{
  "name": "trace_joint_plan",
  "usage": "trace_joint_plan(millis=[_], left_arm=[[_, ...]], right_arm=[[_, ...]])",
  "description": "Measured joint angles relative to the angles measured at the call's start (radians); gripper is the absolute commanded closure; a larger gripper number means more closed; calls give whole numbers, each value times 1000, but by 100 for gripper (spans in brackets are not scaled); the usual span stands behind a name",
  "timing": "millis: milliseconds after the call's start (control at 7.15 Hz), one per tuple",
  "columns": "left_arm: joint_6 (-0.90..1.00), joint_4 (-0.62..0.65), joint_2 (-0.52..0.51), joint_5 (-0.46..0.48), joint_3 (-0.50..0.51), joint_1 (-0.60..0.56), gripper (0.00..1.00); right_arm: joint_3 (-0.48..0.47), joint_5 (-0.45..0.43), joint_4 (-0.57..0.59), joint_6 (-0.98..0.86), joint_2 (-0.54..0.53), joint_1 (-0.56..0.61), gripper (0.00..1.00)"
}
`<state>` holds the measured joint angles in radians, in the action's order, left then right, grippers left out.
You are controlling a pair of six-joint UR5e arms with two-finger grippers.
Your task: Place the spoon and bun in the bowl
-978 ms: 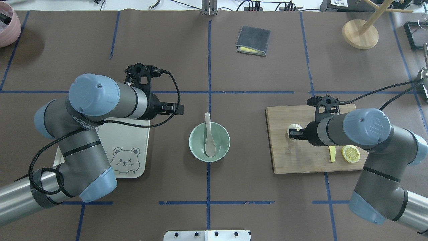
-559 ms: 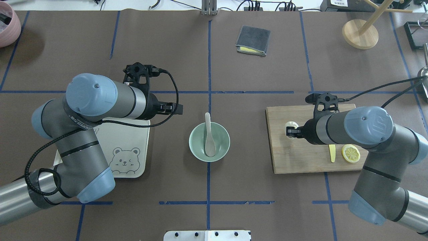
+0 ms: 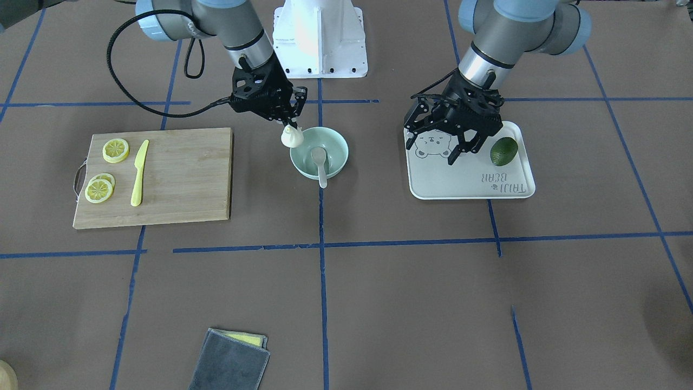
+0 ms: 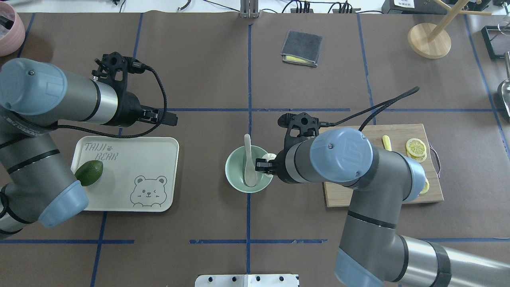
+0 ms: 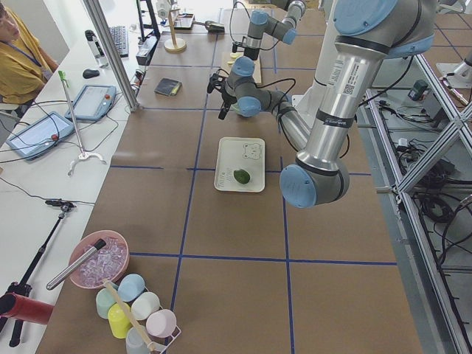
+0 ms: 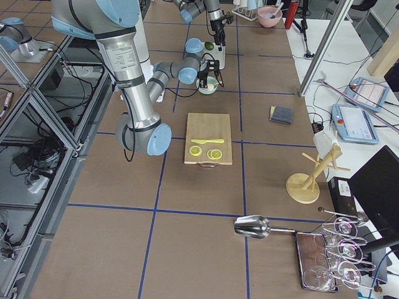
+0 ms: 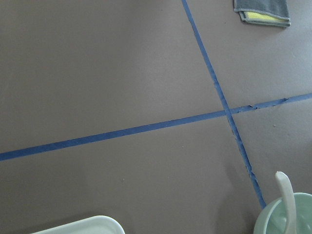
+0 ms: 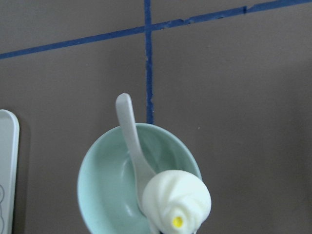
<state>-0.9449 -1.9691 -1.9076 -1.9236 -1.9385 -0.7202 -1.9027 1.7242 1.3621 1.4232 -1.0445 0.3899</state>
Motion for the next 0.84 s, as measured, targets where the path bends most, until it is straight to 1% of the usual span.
trace_joint_plan(millis=[140, 280, 419, 559, 699, 839], left_arm=[[9, 0, 4, -18, 1, -14, 4], [12, -1, 4, -24, 2, -19, 3], [13, -1, 3, -26, 3, -20, 1], [13, -1, 1, -26, 3, -20, 1], [13, -1, 2, -25, 4, -21, 1], [14, -1, 5, -23, 8, -23, 1]], right_arm=[[25, -15, 4, 18, 39, -18, 65], [40, -21, 5, 25, 57, -26, 56], [47, -23, 4, 27, 67, -29, 52], [52, -24, 4, 28, 73, -31, 52], [57, -25, 5, 27, 75, -33, 48], [50, -25, 5, 26, 69, -29, 15]])
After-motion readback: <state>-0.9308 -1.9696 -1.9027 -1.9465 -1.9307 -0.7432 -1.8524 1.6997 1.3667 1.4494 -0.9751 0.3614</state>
